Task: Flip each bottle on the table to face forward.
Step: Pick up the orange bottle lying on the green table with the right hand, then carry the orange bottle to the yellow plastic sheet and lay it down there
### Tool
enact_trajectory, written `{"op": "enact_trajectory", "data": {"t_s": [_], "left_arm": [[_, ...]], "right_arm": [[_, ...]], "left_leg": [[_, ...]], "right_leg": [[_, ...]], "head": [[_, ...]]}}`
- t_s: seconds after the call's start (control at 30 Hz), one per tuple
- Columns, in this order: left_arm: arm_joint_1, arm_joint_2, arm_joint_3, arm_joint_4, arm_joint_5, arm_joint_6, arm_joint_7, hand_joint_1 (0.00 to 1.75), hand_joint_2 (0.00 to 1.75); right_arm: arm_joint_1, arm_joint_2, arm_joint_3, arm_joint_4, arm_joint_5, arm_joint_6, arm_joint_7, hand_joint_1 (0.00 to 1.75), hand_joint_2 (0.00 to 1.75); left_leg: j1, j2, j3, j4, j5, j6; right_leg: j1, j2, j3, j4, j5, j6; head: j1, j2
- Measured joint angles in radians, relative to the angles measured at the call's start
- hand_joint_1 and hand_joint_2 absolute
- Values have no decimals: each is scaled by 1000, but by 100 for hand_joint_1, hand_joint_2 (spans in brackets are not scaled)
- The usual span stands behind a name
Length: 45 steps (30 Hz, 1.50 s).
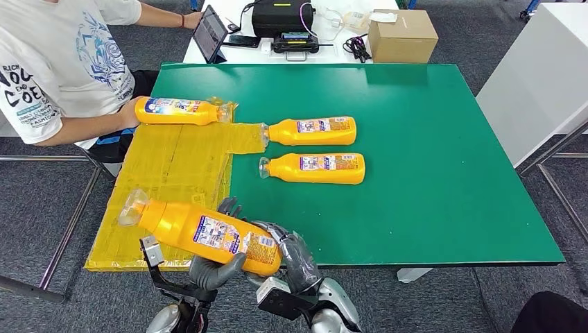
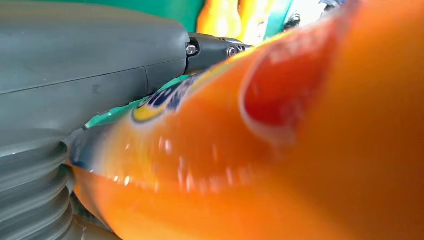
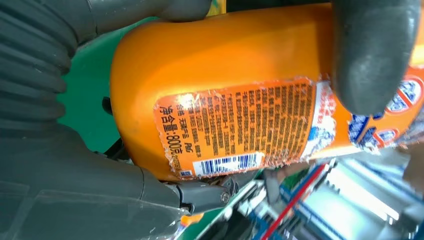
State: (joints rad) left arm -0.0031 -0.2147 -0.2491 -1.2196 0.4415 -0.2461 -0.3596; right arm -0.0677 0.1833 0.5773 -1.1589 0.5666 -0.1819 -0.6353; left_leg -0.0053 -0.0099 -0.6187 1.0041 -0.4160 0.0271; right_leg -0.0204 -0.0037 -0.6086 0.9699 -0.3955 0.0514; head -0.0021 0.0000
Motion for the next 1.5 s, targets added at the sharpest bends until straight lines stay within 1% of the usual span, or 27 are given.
{"op": "enact_trajectory", "data": {"t_s": [0.1, 0.2, 0.53, 0.67, 1.07, 1.2, 1.4, 1.43, 1.5], "left_arm": [[1, -4, 6, -3, 21, 3, -25, 0, 175], [5, -7, 16, -14, 40, 1, -37, 0, 175], [20, -9, 35, -33, 54, -24, -16, 0, 175], [20, -12, 35, -28, 34, -36, -13, 17, 175], [21, -13, 30, -19, 12, -48, -16, 17, 175], [21, -13, 30, -19, 12, -48, -16, 175, 175], [24, -13, 30, -19, -13, -52, -24, 175, 175], [24, -13, 30, -19, -19, -49, -26, 175, 175], [25, -14, 30, -20, -31, -40, -33, 175, 175]], "right_arm": [[-28, -11, 21, 22, -1, 45, 7, 175, 175], [-52, -19, 39, 50, -1, 60, 8, 175, 175], [-69, -31, 52, 98, 13, 77, 21, 175, 175], [-72, -31, 53, 112, 22, 80, 27, 175, 175], [-74, -31, 54, 126, 24, 80, 28, 175, 175], [-74, -31, 54, 127, 24, 80, 28, 175, 175], [-73, -30, 53, 127, 28, 78, 30, 175, 175], [-73, -29, 52, 127, 30, 77, 32, 168, 175], [-73, -28, 52, 127, 35, 74, 36, 84, 175]], "left_leg": [[0, 0, 0, 0, 0, 0], [0, 0, 0, 0, 0, 0], [0, 0, 0, 0, 0, 0], [0, 0, 0, 0, 0, 0], [0, 0, 0, 0, 0, 0], [0, 0, 0, 0, 0, 0], [0, 0, 0, 0, 0, 0], [0, 0, 0, 0, 0, 0], [0, 0, 0, 0, 0, 0]], "right_leg": [[0, 0, 0, 0, 0, 0], [0, 0, 0, 0, 0, 0], [0, 0, -1, 0, 0, 0], [0, 0, 0, 0, 0, 0], [0, 0, -1, 0, 0, 0], [0, 0, -1, 0, 0, 0], [0, 0, -1, 0, 0, 0], [0, 0, -1, 0, 0, 0], [0, 0, -1, 0, 0, 0]], "head": [[0, 0], [0, 0], [0, 0], [0, 0], [0, 0], [0, 0], [0, 0], [0, 0], [0, 0]]}}
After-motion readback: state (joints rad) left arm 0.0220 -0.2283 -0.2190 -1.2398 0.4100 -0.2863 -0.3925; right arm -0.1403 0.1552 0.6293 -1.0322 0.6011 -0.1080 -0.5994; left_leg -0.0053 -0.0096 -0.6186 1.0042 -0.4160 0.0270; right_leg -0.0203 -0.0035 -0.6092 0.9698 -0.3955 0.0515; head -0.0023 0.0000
